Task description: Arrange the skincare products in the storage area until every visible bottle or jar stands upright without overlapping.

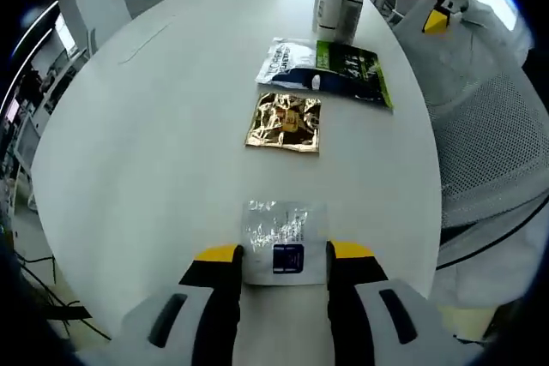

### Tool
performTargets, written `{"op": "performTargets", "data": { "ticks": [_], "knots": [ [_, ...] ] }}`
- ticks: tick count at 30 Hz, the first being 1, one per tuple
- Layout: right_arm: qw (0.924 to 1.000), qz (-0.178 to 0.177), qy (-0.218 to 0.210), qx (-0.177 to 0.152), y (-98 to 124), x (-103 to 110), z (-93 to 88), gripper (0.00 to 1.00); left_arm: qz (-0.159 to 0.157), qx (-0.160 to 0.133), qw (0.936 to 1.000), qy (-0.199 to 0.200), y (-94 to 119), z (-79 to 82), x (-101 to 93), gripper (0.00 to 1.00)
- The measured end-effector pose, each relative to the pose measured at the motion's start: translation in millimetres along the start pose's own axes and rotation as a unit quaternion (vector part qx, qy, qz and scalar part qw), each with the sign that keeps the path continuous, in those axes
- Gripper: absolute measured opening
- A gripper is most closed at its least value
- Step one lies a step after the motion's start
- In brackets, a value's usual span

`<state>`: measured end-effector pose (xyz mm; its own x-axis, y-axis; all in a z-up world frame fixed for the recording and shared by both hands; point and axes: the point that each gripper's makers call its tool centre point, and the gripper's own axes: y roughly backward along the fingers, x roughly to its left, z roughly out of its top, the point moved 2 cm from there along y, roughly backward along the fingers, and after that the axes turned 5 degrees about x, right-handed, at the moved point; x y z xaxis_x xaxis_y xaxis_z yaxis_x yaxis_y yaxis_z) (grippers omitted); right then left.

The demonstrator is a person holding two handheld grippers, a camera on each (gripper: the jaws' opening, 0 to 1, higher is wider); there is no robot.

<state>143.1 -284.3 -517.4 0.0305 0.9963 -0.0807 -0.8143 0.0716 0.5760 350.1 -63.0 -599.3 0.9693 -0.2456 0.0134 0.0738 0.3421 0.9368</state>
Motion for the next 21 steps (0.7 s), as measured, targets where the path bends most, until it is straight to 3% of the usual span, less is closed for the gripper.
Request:
{"op": "performTargets", "data": {
  "ticks": [11, 21],
  "knots": [
    [1.0, 0.003, 0.005, -0.006, 1, 3, 2.9, 1.0, -0.018, 0.0, 0.9992, -0.035, -7, 8.7, -28.9, 0.39],
    [0.9998, 0.012, 0.012, -0.006, 1, 6, 3.7, 1.0, -0.03, -0.018, 0.9981, -0.052, -18, 39.0, -54.7, 0.39]
  ]
}}
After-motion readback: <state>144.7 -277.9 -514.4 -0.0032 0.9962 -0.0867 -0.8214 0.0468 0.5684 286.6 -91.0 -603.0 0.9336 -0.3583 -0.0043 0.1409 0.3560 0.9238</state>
